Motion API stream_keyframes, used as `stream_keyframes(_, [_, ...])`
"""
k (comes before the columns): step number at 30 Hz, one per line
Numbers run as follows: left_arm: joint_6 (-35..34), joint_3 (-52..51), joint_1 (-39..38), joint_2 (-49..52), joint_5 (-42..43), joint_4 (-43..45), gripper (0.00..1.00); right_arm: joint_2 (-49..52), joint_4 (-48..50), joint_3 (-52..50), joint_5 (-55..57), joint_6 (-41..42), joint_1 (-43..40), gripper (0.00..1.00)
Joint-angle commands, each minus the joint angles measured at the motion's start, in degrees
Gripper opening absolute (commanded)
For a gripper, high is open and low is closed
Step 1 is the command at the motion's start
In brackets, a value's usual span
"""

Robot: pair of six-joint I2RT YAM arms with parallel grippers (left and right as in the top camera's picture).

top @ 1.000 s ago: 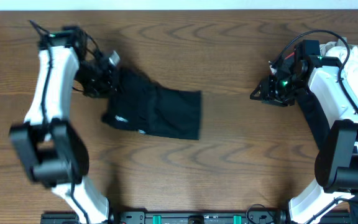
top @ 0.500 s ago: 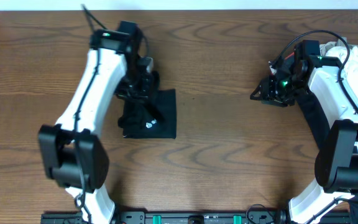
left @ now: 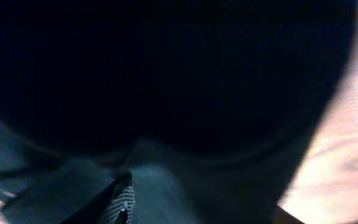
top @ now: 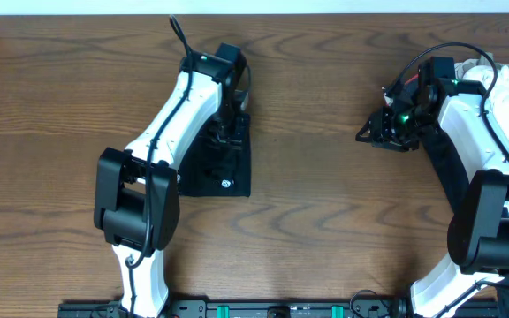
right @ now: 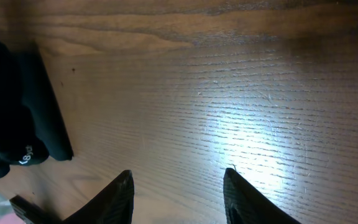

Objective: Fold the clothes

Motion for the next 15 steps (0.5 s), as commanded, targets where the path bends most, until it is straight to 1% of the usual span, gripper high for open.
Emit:
stream_keyframes(1, [-2.2, 3.1, 0.3, -1.0, 1.6, -2.4, 0.5, -1.0, 0.0, 0.4, -1.1, -1.2, 0.2, 0.46])
stream_keyframes(4, [-2.4, 6.2, 1.6, -2.1, 0.2, -5.9, 0.5, -1.0, 0.0, 0.4, -1.4, -1.3, 0.2, 0.48])
stream_keyframes(5, [-2.4, 7.2, 2.3, -2.5, -0.9, -7.1, 0.5, -1.0, 0.0, 0.4, -2.5, -2.6, 0.2, 0.48])
stream_keyframes(8, [-2.6, 8.2, 5.0, -4.6, -4.0, -9.0, 0.5, -1.0, -0.1, 0.4, -8.8, -8.4, 0.4, 0.47])
stream_keyframes(12, [-2.6, 8.2, 9.9, -6.5, -4.8, -9.6, 0.53, -1.0, 1.0, 0.4, -15.3, -11.3, 1.6, 0.46])
stream_keyframes(14, [-2.6, 7.8, 11.8, -6.4, -4.8, -9.2, 0.52, -1.0, 2.2, 0.4, -17.5, -11.3, 2.8, 0.43])
stream_keyframes(15, [-2.6, 6.8, 12.4, -6.4, -4.8, -8.5, 0.49, -1.0, 3.0, 0.4, -19.3, -11.3, 3.6, 0.4])
